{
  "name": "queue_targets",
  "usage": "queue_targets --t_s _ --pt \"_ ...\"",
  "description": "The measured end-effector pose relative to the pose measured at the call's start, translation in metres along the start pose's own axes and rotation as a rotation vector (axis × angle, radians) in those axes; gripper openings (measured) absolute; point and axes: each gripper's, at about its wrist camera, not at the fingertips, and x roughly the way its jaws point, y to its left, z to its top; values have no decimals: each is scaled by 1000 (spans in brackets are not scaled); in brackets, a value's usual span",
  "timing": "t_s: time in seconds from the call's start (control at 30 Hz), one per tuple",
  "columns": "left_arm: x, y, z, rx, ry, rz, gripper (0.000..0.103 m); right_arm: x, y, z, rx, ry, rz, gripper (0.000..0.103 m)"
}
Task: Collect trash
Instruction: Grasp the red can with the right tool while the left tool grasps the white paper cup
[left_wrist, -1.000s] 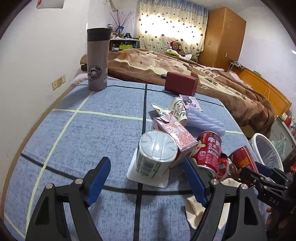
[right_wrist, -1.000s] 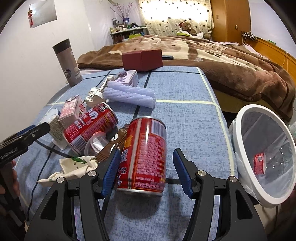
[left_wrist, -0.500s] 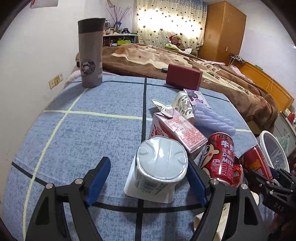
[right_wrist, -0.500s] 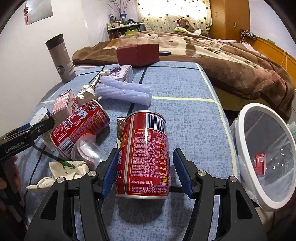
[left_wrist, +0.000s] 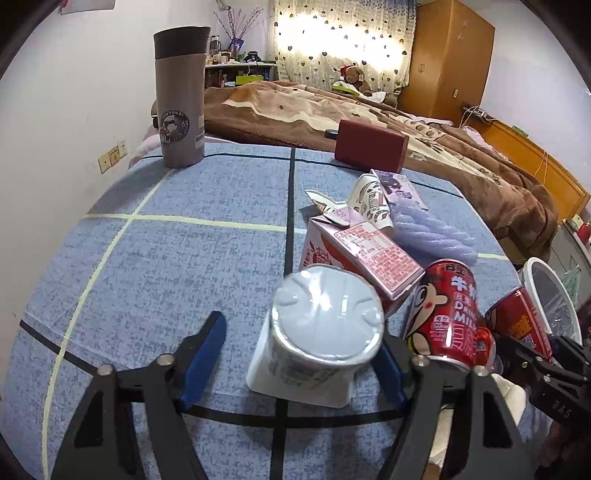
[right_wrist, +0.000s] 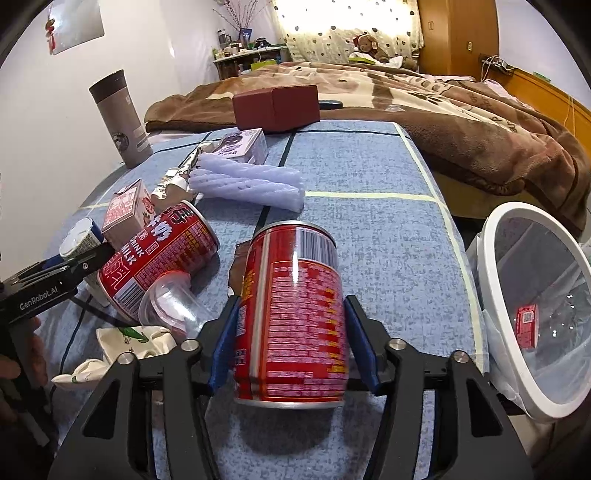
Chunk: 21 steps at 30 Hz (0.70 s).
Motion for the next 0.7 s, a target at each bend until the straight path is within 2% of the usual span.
queue_targets --t_s 0.1,0.13,0.17,0.7 --pt "0 0 0 -2 -1 -7 61 0 0 -1 2 -4 -1 54" --pt "0 0 0 -2 0 -9 54 0 0 -1 4 -4 0 54" --pt "0 1 0 -3 1 -8 53 0 0 -1 5 -5 1 54" --pt "-20 2 -5 -12 -40 6 53 -7 0 -2 2 -27 14 54"
